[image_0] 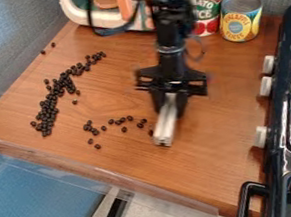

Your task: Sweep into pile

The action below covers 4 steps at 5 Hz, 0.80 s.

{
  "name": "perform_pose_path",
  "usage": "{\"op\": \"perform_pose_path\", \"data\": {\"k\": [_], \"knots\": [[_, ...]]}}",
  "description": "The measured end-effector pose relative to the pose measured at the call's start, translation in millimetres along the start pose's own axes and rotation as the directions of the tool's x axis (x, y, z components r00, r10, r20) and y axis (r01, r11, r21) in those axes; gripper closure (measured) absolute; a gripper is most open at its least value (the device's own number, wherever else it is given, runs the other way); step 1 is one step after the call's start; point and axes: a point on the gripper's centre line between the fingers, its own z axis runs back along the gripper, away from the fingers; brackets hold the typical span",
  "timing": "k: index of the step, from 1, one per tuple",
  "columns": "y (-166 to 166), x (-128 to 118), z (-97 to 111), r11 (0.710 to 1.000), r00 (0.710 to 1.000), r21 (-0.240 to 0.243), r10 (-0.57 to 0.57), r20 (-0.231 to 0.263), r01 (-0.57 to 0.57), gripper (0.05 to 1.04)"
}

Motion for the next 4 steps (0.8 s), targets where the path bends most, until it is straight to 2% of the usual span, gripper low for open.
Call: {"op": "perform_pose_path", "data": {"k": [3,4], "knots": [[57,-2,-1,0.995,0.997,0.058,0.075,0.009,-0.075,0.699],[75,-1,1,0.994,0.998,0.090,0.068,-0.004,-0.067,0.699]]}}
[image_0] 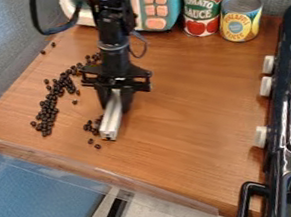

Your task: Sweep into pile

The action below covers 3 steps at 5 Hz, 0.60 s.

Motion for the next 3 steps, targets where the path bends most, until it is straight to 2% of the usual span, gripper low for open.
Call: {"op": "perform_pose_path", "data": {"k": [2,3], "knots": [[47,8,-4,0.997,0.997,0.079,0.033,-0.074,-0.027,0.699],[59,12,-3,0.989,0.993,0.151,0.029,-0.113,-0.012,0.699]]}}
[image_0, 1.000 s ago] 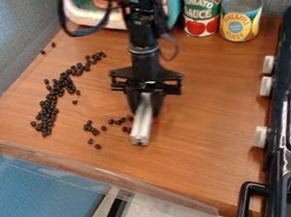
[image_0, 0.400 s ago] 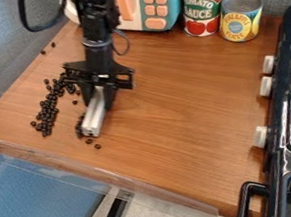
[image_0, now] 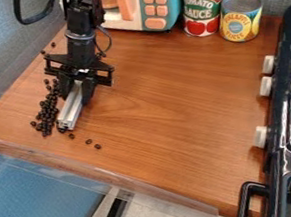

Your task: Sweep into pile

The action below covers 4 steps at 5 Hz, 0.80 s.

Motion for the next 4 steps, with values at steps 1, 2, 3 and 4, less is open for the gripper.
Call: {"op": "perform_pose_path", "data": {"k": [1,2,3,4], "knots": [[6,3,0,0.999,1.000,0.043,-0.015,-0.009,0.016,0.698],[-4,2,1,0.998,0.998,0.026,-0.059,-0.012,0.060,0.699],[-31,-3,24,0.989,0.990,-0.050,-0.139,0.032,0.141,0.699],[-59,-9,55,0.971,0.973,-0.099,-0.211,0.090,0.219,0.699]]}}
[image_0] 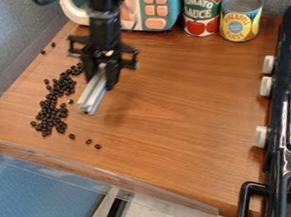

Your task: Sweep into pile

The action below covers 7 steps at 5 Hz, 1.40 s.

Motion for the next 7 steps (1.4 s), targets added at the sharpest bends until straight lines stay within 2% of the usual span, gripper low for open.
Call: {"op": "perform_pose_path", "data": {"k": [1,2,3,4,5,6,7], "knots": [[-32,1,17,0.998,0.995,-0.002,-0.065,0.070,0.066,0.699],[-62,15,5,0.996,0.993,0.051,-0.081,0.084,0.076,0.699],[-72,27,-24,0.986,0.992,0.129,-0.118,0.054,0.110,0.651],[-73,32,-24,0.986,0.992,0.125,-0.119,0.041,0.113,0.347],[-67,28,-24,0.989,0.992,0.091,-0.118,0.043,0.113,0.098],[-54,13,18,0.992,0.983,0.025,-0.126,0.131,0.124,0.076],[-31,-4,56,0.989,0.953,0.009,-0.143,0.266,0.145,0.083]]}}
